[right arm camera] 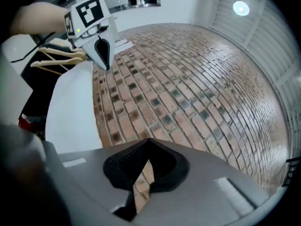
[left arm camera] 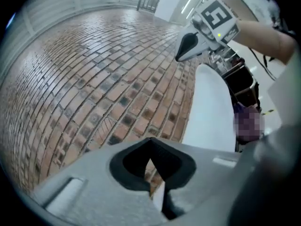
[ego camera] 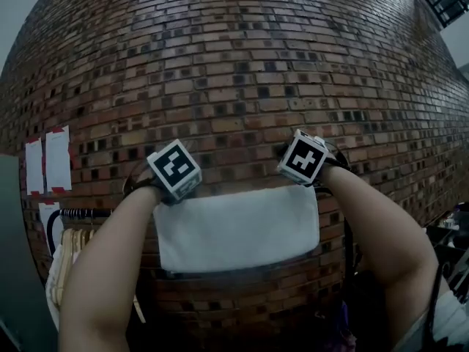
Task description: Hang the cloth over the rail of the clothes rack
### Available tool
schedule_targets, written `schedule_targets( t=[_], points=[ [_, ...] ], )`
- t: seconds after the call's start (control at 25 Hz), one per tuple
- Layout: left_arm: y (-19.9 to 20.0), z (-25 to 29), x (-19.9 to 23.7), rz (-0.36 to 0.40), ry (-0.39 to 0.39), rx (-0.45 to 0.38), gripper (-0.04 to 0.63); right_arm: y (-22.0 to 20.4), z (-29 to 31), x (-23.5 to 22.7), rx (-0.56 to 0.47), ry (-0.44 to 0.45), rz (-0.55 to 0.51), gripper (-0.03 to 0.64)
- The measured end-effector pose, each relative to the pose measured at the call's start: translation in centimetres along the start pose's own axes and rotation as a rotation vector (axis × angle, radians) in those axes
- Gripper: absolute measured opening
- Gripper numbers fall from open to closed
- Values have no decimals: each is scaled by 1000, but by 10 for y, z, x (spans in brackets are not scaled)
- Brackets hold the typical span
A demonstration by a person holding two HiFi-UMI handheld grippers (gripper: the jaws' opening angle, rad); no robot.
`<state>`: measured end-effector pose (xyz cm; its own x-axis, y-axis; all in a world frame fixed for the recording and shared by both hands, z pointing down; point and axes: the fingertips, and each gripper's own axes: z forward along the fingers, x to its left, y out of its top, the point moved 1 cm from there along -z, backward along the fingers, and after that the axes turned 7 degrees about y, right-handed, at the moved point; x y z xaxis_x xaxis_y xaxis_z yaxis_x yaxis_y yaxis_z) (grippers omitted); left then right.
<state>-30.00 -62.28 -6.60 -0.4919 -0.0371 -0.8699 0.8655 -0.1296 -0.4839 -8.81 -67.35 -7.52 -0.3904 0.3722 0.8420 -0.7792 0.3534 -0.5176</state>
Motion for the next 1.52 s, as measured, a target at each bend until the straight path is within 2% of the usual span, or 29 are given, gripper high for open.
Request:
schedule_targets(
  t=[0.16, 0.36, 0.52, 0.64, 0.8, 0.96, 1.12, 1.28, 1.52],
  points=[
    [5, -51, -54, -142, -124, -97, 2, -3, -59, 29, -110, 2, 37, 1],
    [10, -123, -141, -271, -201, -214, 2, -43, -125, 108, -161, 65, 30, 2],
    [5, -187, -237, -388, -298, -269, 1, -83, -181, 208, -175, 208, 25, 2],
    [3, -229, -305, -436, -357, -275, 1, -112, -225, 278, -175, 326, 20, 1],
    [4, -289, -387, -471, -455, -286, 0, -138, -286, 354, -234, 482, 136, 2],
    [10, -349, -431, -514, -485, -325, 1, -149, -341, 401, -321, 565, 272, 2],
    [-7, -403, -469, -562, -512, -327, 2, -157, -384, 448, -359, 639, 364, 2],
    [-23, -446, -502, -554, -533, -330, 2, -159, -416, 496, -360, 684, 413, 2],
    [-46, -518, -549, -644, -604, -297, 2, -145, -476, 568, -343, 762, 533, 2]
  ],
)
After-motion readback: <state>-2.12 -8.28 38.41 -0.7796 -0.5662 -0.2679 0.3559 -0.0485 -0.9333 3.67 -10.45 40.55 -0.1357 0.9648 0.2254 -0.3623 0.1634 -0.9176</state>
